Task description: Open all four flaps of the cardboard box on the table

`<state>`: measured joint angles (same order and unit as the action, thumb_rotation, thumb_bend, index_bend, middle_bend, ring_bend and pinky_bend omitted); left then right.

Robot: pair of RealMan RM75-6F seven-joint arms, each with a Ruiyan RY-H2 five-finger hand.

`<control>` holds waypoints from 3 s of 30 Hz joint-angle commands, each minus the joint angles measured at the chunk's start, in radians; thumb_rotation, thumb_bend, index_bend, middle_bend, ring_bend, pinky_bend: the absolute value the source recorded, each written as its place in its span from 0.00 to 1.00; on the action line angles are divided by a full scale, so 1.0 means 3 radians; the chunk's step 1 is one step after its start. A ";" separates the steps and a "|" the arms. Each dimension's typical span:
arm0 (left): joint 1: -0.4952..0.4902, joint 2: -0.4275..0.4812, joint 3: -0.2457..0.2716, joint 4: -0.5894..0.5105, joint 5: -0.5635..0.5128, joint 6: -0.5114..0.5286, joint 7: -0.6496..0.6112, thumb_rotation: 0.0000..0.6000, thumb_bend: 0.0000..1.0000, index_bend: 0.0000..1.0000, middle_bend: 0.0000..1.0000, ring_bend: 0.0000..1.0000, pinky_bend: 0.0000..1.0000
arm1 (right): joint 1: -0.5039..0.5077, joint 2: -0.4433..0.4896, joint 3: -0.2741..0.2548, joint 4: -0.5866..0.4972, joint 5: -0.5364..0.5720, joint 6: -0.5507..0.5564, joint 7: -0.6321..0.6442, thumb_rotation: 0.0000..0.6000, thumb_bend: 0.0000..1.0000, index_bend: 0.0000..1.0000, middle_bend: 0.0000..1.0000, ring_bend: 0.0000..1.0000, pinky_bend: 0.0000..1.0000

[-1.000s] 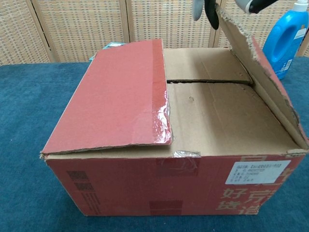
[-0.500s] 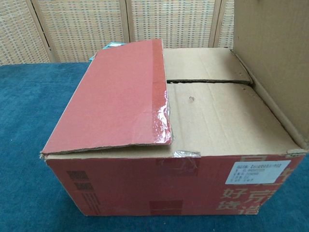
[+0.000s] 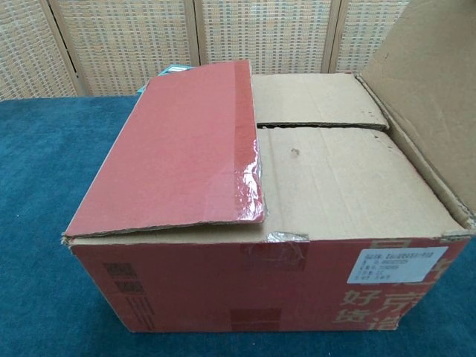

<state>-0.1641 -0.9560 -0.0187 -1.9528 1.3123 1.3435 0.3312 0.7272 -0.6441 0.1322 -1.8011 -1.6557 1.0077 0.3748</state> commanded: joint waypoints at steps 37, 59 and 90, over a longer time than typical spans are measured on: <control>-0.1563 0.0607 -0.0382 0.0155 0.1324 -0.1458 -0.1510 0.87 0.86 0.00 0.00 0.00 0.00 | -0.1004 -0.0626 -0.0198 0.0253 0.0574 0.0758 -0.0523 1.00 1.00 0.01 0.01 0.00 0.00; -0.2902 0.0021 -0.0599 0.0359 0.1395 -0.2479 -0.2069 0.87 1.00 0.09 0.00 0.00 0.00 | -0.1305 -0.0794 -0.0145 0.0202 0.0724 0.0985 -0.0670 1.00 1.00 0.01 0.01 0.00 0.00; -0.3411 -0.0620 -0.0569 0.0669 0.0592 -0.2905 -0.1732 0.87 1.00 0.34 0.31 0.14 0.06 | -0.1401 -0.0789 -0.0074 0.0329 0.0740 0.0941 -0.0460 1.00 1.00 0.01 0.01 0.00 0.00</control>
<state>-1.1870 -1.1432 -0.1912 -1.7519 1.4918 0.4729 -0.1906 0.3068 -0.8807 0.1099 -1.7026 -1.4337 1.2903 0.2365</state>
